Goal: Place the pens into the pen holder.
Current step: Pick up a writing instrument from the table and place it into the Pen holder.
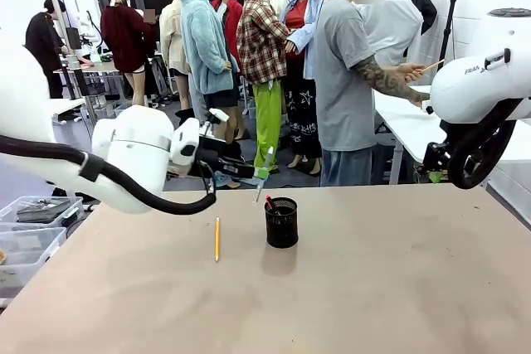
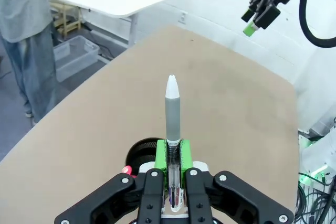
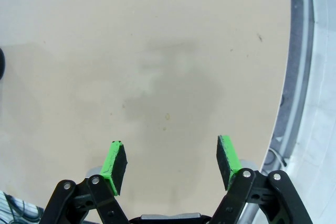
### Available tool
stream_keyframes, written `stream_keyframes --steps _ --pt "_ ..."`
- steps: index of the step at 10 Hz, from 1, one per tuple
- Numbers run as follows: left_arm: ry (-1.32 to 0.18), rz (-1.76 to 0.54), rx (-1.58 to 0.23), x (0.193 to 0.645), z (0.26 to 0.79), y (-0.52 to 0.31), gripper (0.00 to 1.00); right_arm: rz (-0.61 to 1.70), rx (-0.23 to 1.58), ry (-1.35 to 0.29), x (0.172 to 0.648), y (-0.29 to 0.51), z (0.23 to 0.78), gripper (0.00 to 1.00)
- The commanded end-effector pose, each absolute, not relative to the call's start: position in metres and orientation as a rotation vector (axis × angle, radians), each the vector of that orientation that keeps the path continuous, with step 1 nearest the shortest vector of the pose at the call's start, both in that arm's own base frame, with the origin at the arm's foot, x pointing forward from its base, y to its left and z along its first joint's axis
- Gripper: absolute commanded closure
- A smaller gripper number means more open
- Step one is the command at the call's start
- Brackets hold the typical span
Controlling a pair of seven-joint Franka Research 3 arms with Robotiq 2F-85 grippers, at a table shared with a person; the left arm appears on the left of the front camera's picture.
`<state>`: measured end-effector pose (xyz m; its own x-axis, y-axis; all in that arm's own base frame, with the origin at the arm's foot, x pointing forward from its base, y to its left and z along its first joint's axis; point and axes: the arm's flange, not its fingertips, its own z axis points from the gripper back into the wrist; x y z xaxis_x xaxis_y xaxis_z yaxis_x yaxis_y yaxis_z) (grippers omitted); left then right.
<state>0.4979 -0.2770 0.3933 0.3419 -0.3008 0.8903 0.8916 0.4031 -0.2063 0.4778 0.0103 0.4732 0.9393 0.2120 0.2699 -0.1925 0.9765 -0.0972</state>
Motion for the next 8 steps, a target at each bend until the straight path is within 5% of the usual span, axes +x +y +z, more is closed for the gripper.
stream_keyframes --steps 1,8 --pt "-0.951 -0.898 -0.761 0.506 0.391 -0.301 1.0 0.198 -0.098 -0.276 0.476 0.012 0.471 0.14" --pt "-0.939 -0.894 -0.726 0.536 0.369 -0.342 1.0 0.198 -0.098 -0.276 0.476 0.012 0.471 0.14"
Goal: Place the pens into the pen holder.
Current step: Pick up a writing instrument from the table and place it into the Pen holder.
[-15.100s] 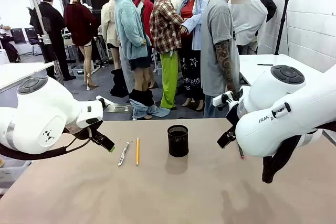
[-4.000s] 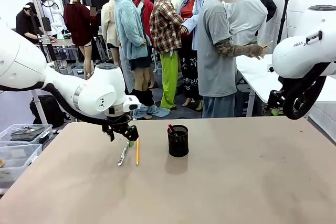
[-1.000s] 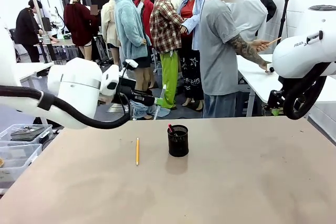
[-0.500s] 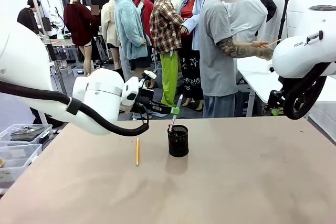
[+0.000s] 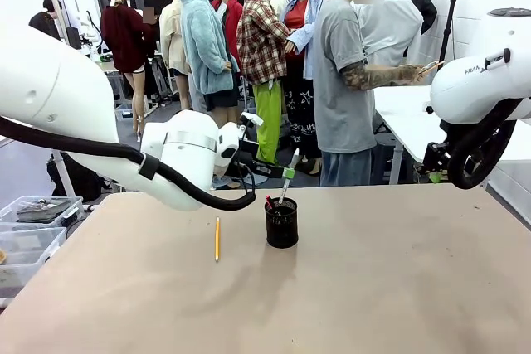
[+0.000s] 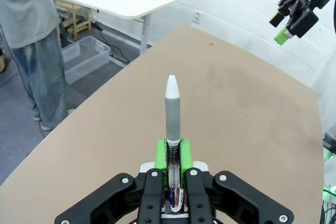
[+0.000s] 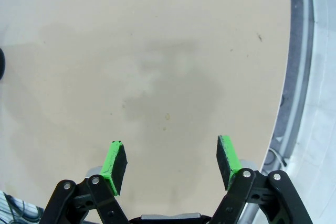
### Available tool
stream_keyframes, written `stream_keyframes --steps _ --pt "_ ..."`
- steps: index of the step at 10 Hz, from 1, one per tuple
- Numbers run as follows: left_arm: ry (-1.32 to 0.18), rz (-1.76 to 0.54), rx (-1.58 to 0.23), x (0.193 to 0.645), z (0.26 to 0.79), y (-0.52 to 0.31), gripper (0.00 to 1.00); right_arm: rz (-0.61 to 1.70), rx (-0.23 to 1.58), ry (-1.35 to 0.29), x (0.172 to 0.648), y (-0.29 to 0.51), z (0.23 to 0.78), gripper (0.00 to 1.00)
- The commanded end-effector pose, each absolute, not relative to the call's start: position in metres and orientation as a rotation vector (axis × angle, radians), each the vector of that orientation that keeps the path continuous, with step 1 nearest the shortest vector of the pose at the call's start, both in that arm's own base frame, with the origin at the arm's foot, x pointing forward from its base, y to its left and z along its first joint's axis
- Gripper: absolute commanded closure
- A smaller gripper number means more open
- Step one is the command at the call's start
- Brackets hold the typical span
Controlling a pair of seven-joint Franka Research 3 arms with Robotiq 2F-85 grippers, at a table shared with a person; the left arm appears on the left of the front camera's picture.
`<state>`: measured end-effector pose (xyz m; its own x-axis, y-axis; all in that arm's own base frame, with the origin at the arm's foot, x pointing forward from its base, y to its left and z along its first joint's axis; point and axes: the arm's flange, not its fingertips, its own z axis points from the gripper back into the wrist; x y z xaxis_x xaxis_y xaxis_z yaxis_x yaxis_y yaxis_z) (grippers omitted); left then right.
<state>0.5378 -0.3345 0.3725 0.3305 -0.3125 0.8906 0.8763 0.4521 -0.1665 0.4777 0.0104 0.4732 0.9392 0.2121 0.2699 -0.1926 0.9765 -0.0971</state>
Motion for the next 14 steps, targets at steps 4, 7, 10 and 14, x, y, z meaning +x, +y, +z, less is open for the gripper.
stream_keyframes --steps 4,7,10,14 --pt "-0.929 -0.892 -0.694 0.523 0.361 -0.33 1.0 0.198 -0.098 -0.276 0.476 0.012 0.471 0.14" --pt "-0.929 -0.886 -0.678 0.511 0.354 -0.316 1.0 0.198 -0.098 -0.276 0.476 0.012 0.471 0.14" --pt "-0.915 -0.896 -0.686 0.508 0.349 -0.314 1.0 0.198 -0.098 -0.276 0.476 0.012 0.471 0.14" --pt "-0.93 -0.881 -0.685 0.508 0.347 -0.314 0.49 0.198 -0.098 -0.276 0.476 0.012 0.471 0.14"
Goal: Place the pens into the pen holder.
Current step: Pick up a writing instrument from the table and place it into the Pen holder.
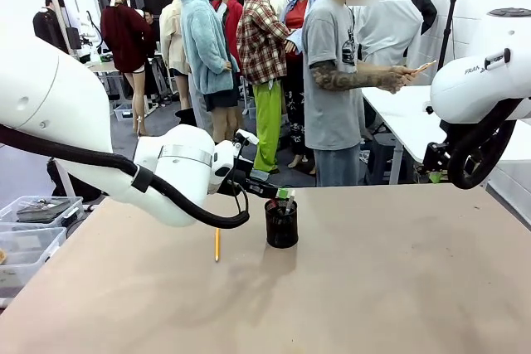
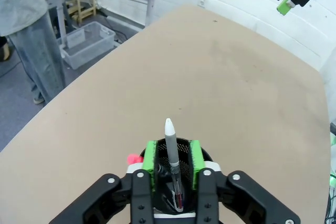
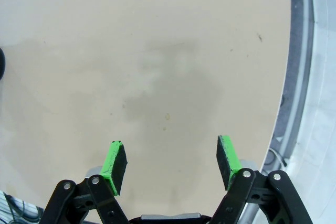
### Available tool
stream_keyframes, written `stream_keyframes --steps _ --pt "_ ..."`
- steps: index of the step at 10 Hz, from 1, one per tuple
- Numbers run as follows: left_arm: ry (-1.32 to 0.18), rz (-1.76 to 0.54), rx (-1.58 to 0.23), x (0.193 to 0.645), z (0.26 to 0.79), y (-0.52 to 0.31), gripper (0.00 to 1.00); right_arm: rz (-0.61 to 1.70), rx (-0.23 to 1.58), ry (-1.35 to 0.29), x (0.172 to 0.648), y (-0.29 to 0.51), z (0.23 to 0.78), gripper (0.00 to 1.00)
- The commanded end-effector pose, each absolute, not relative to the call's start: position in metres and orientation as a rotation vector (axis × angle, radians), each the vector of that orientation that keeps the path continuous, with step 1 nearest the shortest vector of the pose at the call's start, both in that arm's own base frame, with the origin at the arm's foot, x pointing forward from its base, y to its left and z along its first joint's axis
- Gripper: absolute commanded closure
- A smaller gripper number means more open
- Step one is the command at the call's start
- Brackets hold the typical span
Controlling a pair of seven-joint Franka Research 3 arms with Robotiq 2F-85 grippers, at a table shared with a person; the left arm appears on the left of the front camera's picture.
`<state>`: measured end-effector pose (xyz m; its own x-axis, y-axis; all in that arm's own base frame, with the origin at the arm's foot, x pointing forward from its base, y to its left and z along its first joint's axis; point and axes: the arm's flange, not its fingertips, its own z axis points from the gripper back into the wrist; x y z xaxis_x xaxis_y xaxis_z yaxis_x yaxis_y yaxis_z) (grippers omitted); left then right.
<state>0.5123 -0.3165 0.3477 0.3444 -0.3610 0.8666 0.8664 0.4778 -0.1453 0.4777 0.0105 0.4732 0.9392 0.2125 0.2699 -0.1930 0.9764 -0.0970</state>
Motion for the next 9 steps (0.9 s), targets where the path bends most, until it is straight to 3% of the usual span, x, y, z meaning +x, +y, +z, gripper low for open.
stream_keyframes --steps 1,4,9 --pt "-0.937 -0.875 -0.68 0.509 0.351 -0.313 0.49 0.198 -0.098 -0.276 0.476 0.012 0.471 0.14" --pt "-0.987 -0.824 -0.536 0.488 0.392 -0.292 0.49 0.198 -0.098 -0.276 0.476 0.012 0.471 0.14" --pt "-0.815 -0.761 -0.153 0.466 0.472 -0.239 0.49 0.198 -0.098 -0.276 0.476 0.012 0.471 0.14"
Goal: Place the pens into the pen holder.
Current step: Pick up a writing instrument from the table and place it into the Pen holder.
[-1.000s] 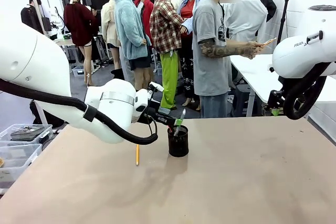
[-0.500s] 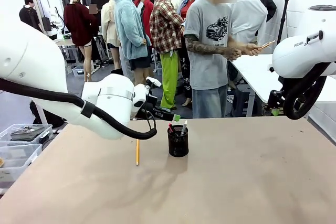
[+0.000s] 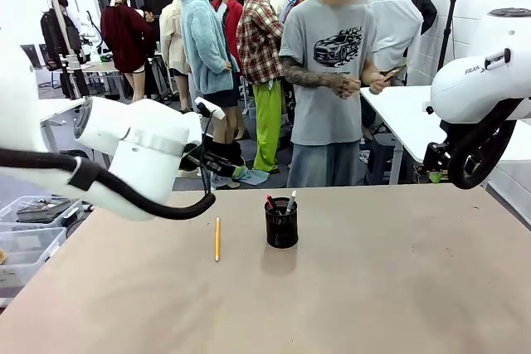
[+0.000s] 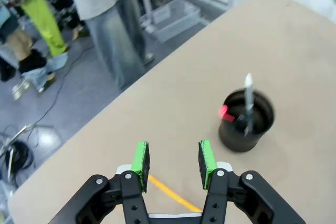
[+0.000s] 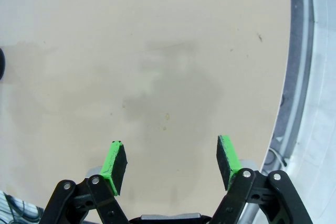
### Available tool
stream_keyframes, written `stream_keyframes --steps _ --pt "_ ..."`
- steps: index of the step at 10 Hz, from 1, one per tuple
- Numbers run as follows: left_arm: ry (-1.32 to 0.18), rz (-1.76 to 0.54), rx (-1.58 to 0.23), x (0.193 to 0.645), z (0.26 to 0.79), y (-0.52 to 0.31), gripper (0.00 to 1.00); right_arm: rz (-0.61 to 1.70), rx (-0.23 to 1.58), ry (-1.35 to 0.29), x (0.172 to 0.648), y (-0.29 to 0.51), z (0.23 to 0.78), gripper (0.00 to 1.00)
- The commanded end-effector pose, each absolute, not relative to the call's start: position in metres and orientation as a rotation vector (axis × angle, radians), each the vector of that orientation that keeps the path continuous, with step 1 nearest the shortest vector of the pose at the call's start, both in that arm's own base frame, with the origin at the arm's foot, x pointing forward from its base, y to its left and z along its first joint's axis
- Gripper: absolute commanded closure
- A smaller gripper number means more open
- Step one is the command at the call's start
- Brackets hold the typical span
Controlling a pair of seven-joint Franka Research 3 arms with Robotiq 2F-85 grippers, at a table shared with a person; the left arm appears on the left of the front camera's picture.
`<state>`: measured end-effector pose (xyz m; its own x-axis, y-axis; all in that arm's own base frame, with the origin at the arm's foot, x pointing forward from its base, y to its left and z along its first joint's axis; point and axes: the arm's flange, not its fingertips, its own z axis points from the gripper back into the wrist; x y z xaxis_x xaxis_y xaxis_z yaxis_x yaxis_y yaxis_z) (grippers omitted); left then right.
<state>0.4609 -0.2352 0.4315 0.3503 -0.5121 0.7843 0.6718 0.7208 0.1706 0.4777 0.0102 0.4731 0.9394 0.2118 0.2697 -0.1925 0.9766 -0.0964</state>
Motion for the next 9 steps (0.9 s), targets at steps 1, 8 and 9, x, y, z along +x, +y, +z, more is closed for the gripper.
stream_keyframes --steps 1,8,9 --pt "-0.737 -0.78 -0.092 0.463 0.48 -0.23 0.49 0.198 -0.098 -0.276 0.476 0.012 0.471 0.14" --pt "-0.392 -0.49 0.09 0.515 0.471 -0.222 0.49 0.198 -0.098 -0.276 0.476 0.012 0.471 0.14" --pt "-0.411 -0.445 0.101 0.52 0.475 -0.225 0.49 0.198 -0.098 -0.276 0.476 0.012 0.471 0.14"
